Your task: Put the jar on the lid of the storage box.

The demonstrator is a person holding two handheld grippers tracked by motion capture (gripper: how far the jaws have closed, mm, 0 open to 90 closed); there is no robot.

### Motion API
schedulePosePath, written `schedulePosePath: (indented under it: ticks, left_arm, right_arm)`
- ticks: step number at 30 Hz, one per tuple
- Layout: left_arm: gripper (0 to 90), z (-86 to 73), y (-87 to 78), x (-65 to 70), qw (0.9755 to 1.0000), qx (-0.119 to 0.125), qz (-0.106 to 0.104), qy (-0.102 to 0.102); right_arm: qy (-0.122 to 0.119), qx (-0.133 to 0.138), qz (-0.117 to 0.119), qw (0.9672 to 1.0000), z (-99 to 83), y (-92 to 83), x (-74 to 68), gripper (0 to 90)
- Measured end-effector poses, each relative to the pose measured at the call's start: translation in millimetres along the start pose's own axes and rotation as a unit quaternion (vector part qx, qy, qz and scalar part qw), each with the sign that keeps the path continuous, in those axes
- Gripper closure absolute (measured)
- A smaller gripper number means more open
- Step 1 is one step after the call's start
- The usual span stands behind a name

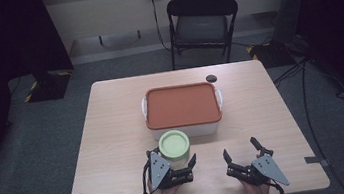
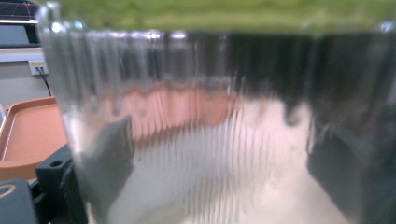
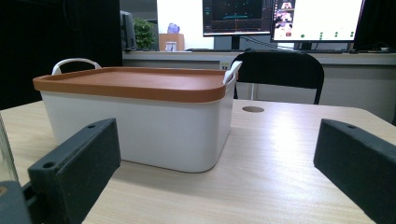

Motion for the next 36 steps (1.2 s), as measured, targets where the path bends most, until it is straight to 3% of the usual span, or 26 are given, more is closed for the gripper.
schedulePosePath:
  ticks: [36]
  left_arm:
    - [4.9,-16.4,4.8,-4.5,0.9999,-0.001,0.003,-0.011]
  right_arm:
    - [0.0,0.0,0.001,1.0,0.0,-0.1,0.0,0.0]
Point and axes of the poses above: each handheld gripper's, and its own axes: y roughly forward along the jaws, z roughly out of its top, x roughly to its right, the point moved 1 cm from there along y, roughly forward along the jaws, and after that the axes turned 8 degrees about -y, right-handed, at the moved point
